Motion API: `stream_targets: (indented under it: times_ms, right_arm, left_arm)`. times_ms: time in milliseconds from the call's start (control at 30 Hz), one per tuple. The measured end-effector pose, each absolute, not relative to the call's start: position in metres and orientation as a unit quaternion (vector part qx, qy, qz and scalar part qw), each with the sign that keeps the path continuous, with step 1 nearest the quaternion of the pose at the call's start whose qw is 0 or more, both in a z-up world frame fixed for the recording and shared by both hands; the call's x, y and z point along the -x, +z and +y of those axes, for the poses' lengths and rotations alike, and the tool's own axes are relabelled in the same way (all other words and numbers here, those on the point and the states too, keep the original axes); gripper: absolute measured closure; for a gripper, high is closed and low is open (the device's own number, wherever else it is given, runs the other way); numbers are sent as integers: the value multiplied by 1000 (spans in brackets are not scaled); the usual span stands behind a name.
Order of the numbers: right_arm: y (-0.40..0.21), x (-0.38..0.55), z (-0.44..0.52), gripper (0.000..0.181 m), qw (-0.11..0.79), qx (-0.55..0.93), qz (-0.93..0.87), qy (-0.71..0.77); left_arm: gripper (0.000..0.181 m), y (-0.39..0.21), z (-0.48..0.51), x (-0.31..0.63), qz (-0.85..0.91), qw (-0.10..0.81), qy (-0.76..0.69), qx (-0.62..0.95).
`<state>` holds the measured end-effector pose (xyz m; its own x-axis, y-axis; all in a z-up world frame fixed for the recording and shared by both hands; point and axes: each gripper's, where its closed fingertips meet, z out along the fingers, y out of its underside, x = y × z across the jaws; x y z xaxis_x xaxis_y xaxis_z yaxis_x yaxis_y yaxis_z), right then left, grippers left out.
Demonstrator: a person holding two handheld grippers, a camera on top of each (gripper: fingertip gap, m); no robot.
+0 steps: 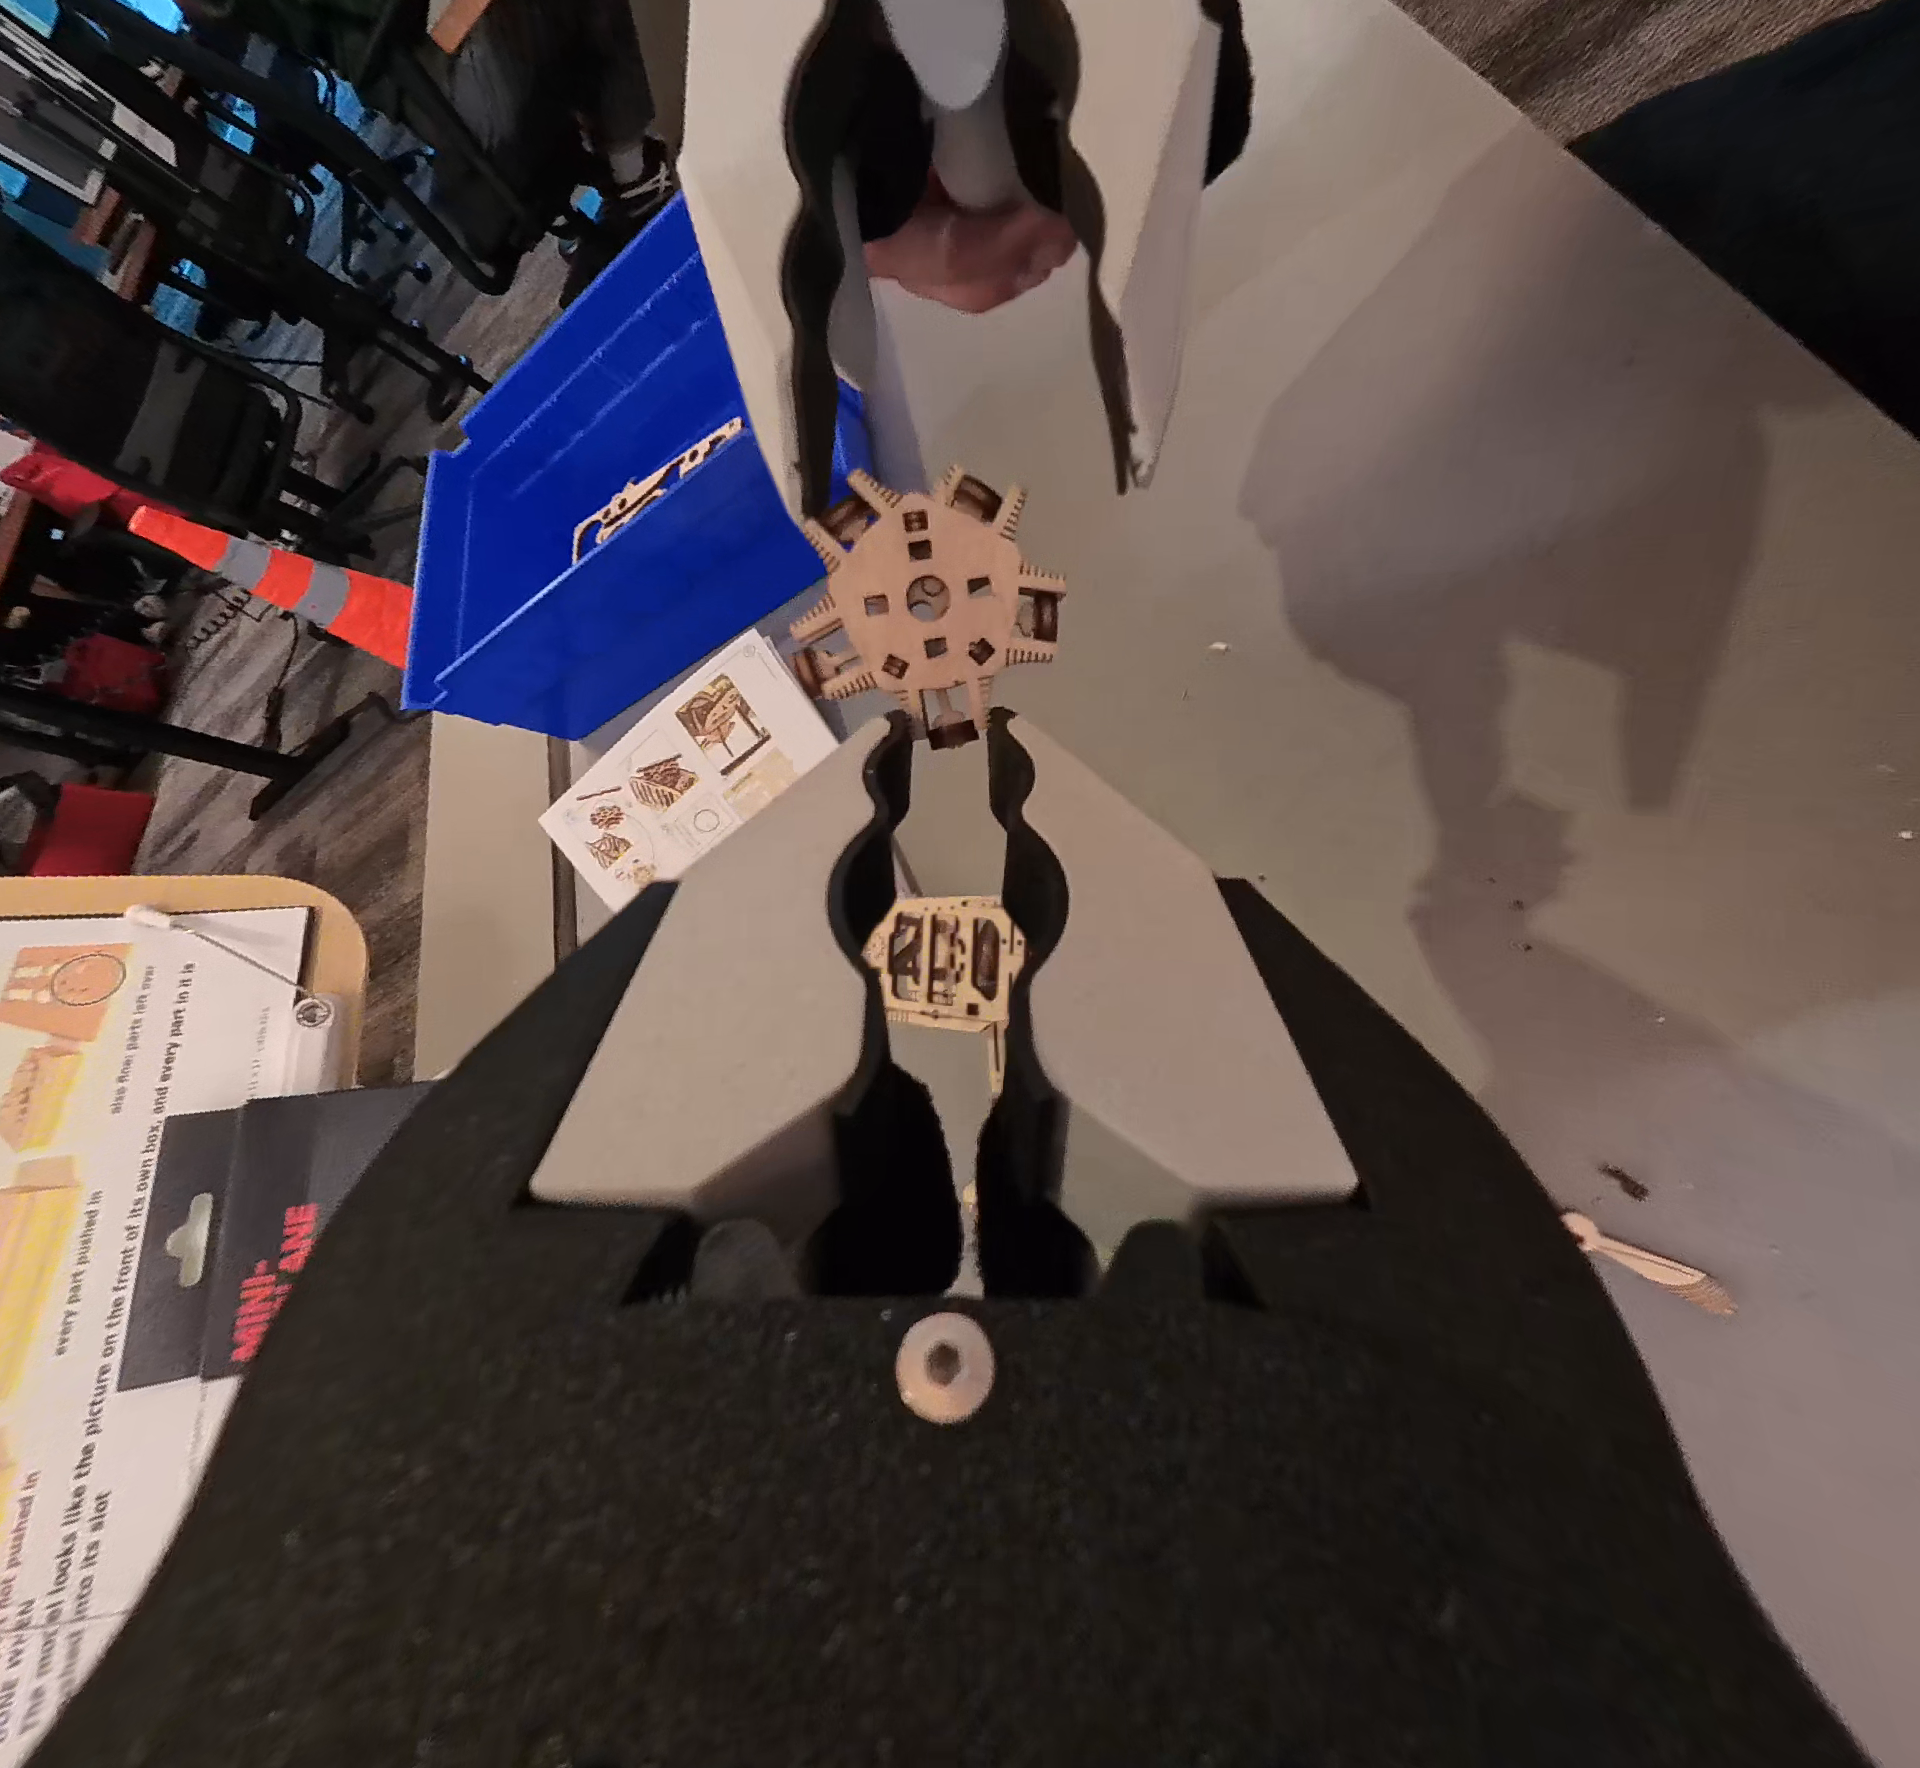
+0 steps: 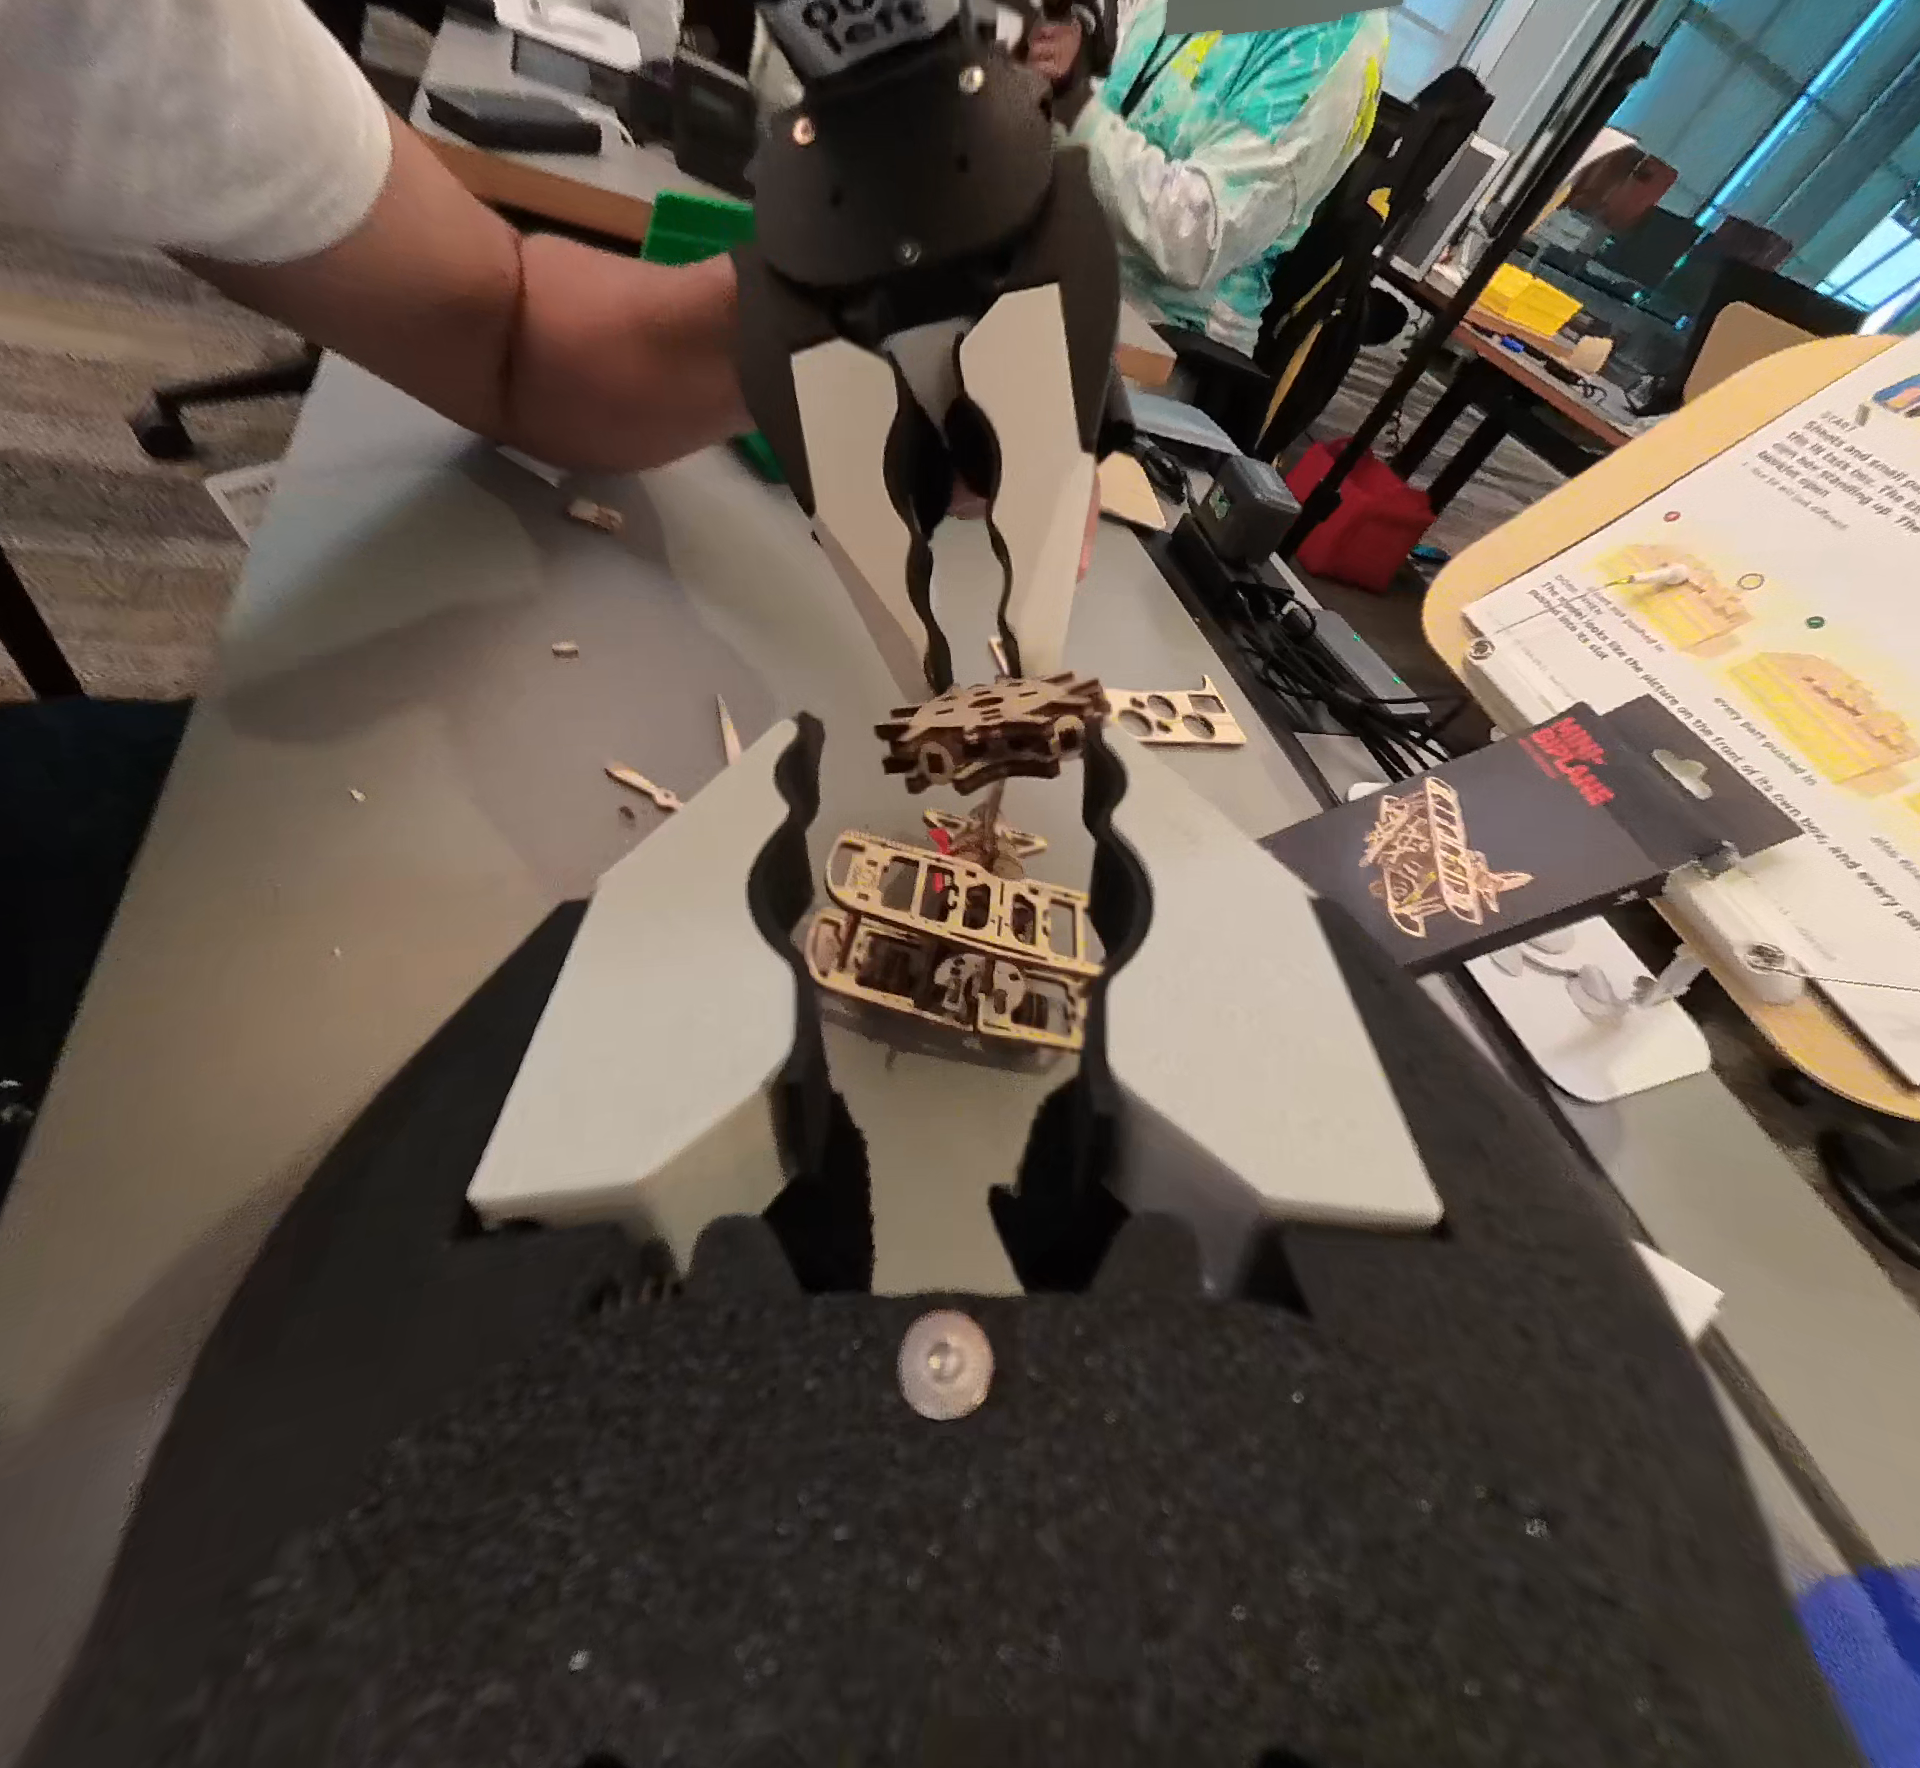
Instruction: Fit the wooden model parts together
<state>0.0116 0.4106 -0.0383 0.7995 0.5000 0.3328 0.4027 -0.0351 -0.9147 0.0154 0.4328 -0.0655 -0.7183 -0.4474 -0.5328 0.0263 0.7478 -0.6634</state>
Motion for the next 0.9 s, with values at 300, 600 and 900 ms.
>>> stream_targets:
  times_ms: [300,600,900]
  right_arm:
    - [-52,-19,413,139,606,731,-312,-11]
    - [-57,-52,420,157,641,758,-25,119]
    - [-60,-42,420,157,636,676,127,349]
  left_arm:
    - [169,-77,438,-17,877,356,-302,114]
    - [169,-73,453,-33,860,423,-255,126]
    - [169,-76,455,-37,860,428,-244,131]
